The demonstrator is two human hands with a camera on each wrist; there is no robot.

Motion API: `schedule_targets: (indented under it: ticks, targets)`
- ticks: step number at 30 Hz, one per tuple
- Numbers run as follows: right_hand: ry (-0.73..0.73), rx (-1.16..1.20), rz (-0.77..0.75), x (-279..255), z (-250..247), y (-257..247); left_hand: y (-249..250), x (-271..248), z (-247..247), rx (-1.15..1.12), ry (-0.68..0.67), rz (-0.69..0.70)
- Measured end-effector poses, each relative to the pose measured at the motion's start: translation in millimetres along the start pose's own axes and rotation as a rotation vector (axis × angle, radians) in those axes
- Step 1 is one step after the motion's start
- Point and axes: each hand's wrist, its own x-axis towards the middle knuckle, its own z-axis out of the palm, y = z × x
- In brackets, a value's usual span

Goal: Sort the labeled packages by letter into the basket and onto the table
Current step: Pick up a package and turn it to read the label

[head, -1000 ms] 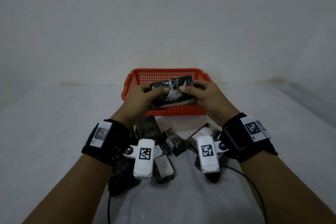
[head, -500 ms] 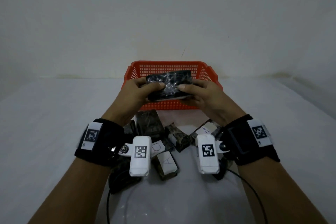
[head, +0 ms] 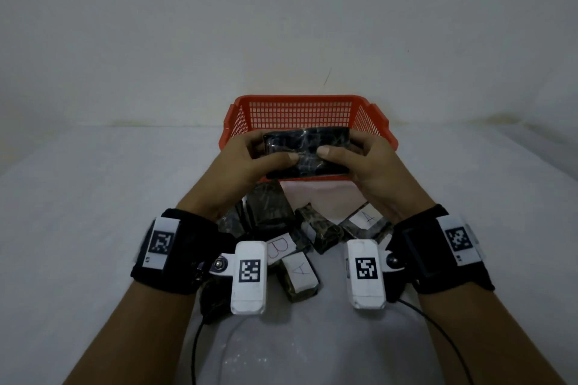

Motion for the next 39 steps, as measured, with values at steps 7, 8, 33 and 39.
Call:
schedule_targets:
  ticks: [7,8,33,39]
  targets:
    - [-0.083,0.237,0.164,-15,0,-4,-3,-2,-2,0.016,0.081,0.055]
    - [-0.067,0.272,0.185,-16,-1,-5,-3,-2,-2,0.022,0.067,0.057]
    - [-0.019,0.110,0.067,-12,-9,13,-2,-4,11,-0.042,0.057,-0.045]
    - [-0.016,0.090,0.046,-12,-9,14,-4,-4,7,-0.007,0.052,-0.025]
